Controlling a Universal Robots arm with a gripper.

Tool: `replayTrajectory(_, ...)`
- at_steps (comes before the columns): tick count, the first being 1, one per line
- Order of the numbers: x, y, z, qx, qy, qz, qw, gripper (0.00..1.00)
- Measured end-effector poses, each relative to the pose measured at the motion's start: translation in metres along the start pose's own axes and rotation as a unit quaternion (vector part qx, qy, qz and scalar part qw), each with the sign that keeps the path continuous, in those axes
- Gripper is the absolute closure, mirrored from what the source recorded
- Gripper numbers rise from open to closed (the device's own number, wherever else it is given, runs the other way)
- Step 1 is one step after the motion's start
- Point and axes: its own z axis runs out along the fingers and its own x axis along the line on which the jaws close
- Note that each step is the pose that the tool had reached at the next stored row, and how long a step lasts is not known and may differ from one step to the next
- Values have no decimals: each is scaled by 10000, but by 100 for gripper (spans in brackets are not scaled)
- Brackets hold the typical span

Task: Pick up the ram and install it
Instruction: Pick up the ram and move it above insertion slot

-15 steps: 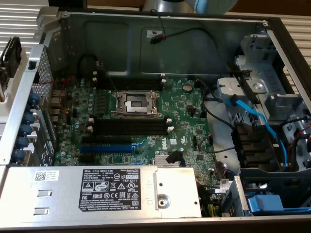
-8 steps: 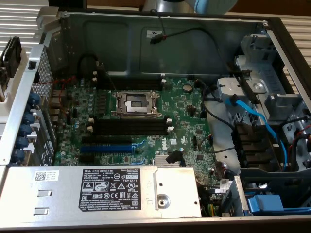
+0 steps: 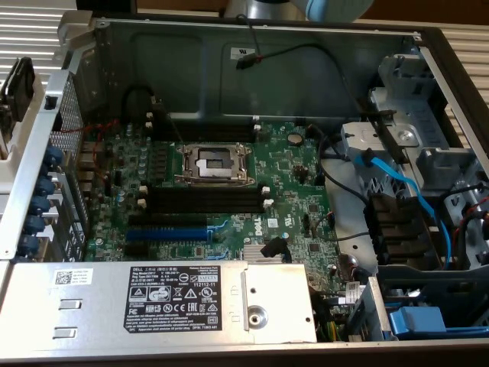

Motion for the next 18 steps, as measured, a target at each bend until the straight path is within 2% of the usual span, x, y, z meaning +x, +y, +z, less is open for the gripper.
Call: replayTrajectory(18, -3, 0, -4, -1, 0, 0, 10000, 85)
